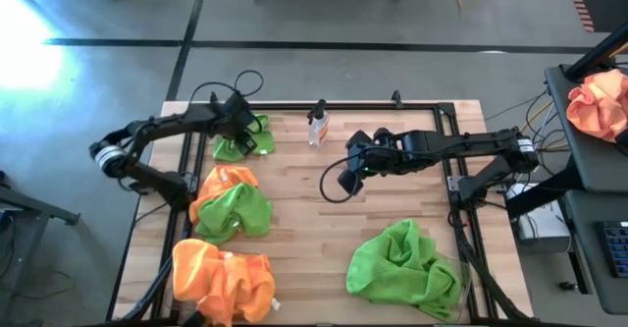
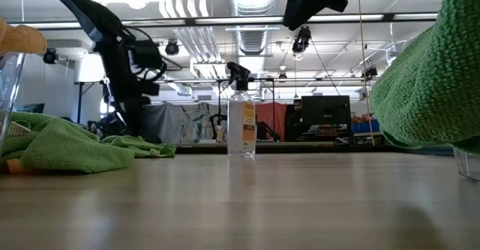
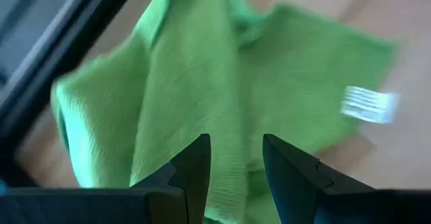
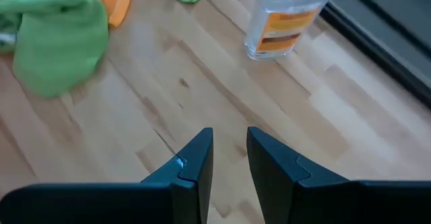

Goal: Sort microfiber towel by color & place in baskets
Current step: Put the green microfiber cloth into the right transparent bin

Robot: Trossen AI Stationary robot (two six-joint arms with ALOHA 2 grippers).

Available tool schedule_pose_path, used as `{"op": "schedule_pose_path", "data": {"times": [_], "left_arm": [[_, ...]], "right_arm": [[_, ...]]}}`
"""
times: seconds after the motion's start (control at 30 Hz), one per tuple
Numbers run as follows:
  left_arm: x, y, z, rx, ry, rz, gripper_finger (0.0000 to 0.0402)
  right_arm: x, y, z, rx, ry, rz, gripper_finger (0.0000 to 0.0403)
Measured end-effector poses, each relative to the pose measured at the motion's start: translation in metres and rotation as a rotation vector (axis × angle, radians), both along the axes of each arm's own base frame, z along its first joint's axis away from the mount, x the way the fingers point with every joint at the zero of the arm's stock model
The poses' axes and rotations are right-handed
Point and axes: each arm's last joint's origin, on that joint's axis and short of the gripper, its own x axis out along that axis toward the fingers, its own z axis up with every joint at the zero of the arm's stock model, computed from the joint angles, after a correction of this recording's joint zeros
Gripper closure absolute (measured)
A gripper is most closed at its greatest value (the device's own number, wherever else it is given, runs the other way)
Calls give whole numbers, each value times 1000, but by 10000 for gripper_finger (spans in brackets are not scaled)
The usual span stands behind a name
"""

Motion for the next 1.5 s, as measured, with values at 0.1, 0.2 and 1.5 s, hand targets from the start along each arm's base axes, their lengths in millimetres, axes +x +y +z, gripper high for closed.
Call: {"op": "schedule_pose_path", "data": {"times": [0.1, 0.2, 1.5], "left_arm": [[5, 6, -12, -50, 28, 75, 280], [10, 6, -22, -184, 31, -24, 280], [7, 5, -27, -296, 141, -72, 280]], "right_arm": [[0, 0, 0, -46, 30, 64, 316], [-2, -7, 2, -66, 43, 71, 316], [-18, -31, 10, -61, 64, -13, 316]]}}
